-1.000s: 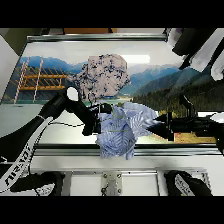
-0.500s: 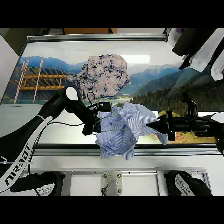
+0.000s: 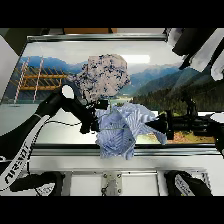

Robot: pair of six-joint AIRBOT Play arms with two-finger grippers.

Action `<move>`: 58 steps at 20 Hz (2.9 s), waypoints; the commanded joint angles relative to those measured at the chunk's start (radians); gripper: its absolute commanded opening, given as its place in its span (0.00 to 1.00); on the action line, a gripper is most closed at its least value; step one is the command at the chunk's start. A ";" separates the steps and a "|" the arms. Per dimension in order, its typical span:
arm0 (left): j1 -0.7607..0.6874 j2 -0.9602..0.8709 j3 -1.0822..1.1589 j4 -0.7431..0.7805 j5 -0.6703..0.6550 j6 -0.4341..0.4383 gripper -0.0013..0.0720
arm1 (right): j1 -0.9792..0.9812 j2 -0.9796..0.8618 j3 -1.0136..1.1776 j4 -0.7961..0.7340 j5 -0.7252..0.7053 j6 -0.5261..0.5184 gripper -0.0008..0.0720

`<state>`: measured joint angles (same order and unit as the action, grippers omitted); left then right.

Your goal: Fold the clothes and pants, and hang the long-sleeved shirts on hangers.

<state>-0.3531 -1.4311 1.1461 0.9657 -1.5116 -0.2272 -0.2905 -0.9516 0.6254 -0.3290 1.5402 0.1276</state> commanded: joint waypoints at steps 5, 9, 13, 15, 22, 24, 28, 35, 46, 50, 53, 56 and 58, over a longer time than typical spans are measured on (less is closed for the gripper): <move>0.002 0.001 0.001 0.008 -0.002 -0.016 0.03 | 0.003 0.010 0.001 0.038 0.020 0.000 0.02; -0.012 0.001 0.001 0.007 0.028 -0.047 0.03 | 0.063 0.010 0.001 0.055 0.007 -0.001 0.02; -0.003 0.001 0.001 0.009 0.027 -0.050 0.03 | 0.064 0.010 0.002 0.134 0.004 -0.001 0.02; -0.002 0.001 0.001 0.009 0.023 -0.050 0.03 | 0.064 0.010 0.002 0.135 0.013 0.000 0.02; -0.002 0.002 0.001 0.009 0.032 -0.149 0.47 | 0.064 0.010 0.002 0.121 0.012 0.000 0.02; -0.002 0.003 0.001 0.009 0.054 -0.200 0.47 | 0.064 0.010 0.002 0.121 0.013 -0.001 0.02; -0.001 0.007 0.001 0.009 0.062 -0.217 0.47 | 0.064 0.010 0.002 0.126 0.012 -0.001 0.02; 0.034 0.007 0.001 0.001 0.077 -0.245 0.47 | 0.064 0.010 0.002 0.248 0.012 -0.046 0.02; 0.191 0.082 0.001 -0.044 0.070 -0.324 0.47 | 0.064 0.010 0.002 0.251 0.012 -0.045 0.02; 0.212 0.082 0.001 -0.128 0.054 -0.323 0.47 | 0.064 0.010 0.002 0.235 0.009 -0.038 0.02; 0.242 0.129 0.000 -0.129 0.040 -0.323 0.47 | 0.064 0.010 0.002 0.199 -0.026 -0.022 0.02; 0.208 0.131 0.000 -0.120 0.039 -0.323 0.47 | 0.064 0.010 0.002 0.202 -0.024 -0.004 0.02; 0.190 0.114 0.001 -0.120 0.042 -0.323 0.48 | 0.064 0.010 0.002 0.202 -0.022 -0.003 0.02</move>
<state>-0.1425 -1.3090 1.1461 0.8474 -1.4662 -0.5503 -0.2268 -0.9424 0.6266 -0.1249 1.5242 0.1158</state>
